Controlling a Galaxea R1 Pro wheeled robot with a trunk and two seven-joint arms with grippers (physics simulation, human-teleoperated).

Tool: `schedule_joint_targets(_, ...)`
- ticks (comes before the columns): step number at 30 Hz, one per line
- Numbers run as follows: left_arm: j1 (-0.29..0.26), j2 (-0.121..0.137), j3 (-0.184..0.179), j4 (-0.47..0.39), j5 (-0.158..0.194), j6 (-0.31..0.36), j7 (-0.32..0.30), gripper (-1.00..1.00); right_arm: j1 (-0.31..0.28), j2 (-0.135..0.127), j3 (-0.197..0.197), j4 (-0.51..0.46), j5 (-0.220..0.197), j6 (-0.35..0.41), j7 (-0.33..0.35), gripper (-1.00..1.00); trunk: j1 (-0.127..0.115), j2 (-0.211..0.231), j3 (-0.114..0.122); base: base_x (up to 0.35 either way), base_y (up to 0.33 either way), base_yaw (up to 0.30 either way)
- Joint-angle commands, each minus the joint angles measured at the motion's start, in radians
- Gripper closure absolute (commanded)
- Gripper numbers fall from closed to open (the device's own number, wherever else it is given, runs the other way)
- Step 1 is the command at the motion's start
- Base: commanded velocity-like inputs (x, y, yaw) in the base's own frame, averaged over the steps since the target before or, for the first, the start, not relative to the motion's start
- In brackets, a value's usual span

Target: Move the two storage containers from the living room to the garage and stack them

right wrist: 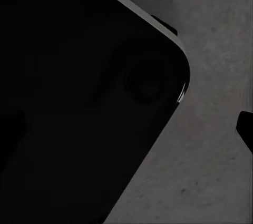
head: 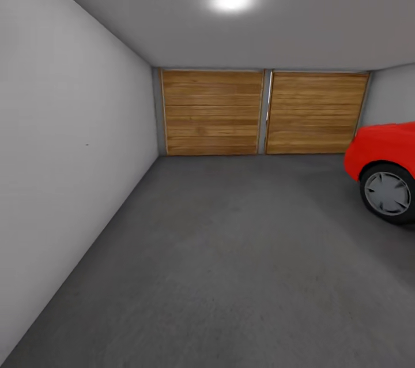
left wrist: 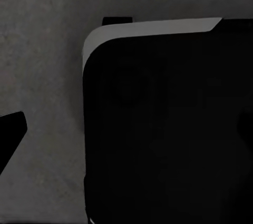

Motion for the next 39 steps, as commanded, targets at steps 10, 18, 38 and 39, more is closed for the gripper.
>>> schedule_joint_targets(10,0.0,0.0,0.0,0.0,0.0,-0.002,0.0,-1.0,0.0,0.0,0.002,0.0,-0.002,-0.004,0.0,-1.0,0.0,0.0,0.006,0.0,0.0,0.278)
schedule_joint_targets(18,0.0,-0.001,0.0,0.0,0.0,-0.002,0.0,-1.0,0.0,0.0,0.002,0.0,-0.002,-0.004,0.0,-1.0,0.0,0.0,0.011,0.0,0.0,0.275)
schedule_joint_targets(38,0.0,-0.001,0.0,0.0,0.0,-0.002,0.0,-1.0,0.0,-0.001,0.002,0.0,-0.002,-0.001,0.0,-1.0,0.0,0.0,0.012,0.0,0.0,0.205)
schedule_joint_targets(39,0.0,-0.001,0.0,0.0,0.0,-0.002,0.0,-1.0,0.0,-0.001,0.002,0.0,-0.002,-0.001,0.0,-1.0,0.0,0.0,0.012,0.0,0.0,0.273)
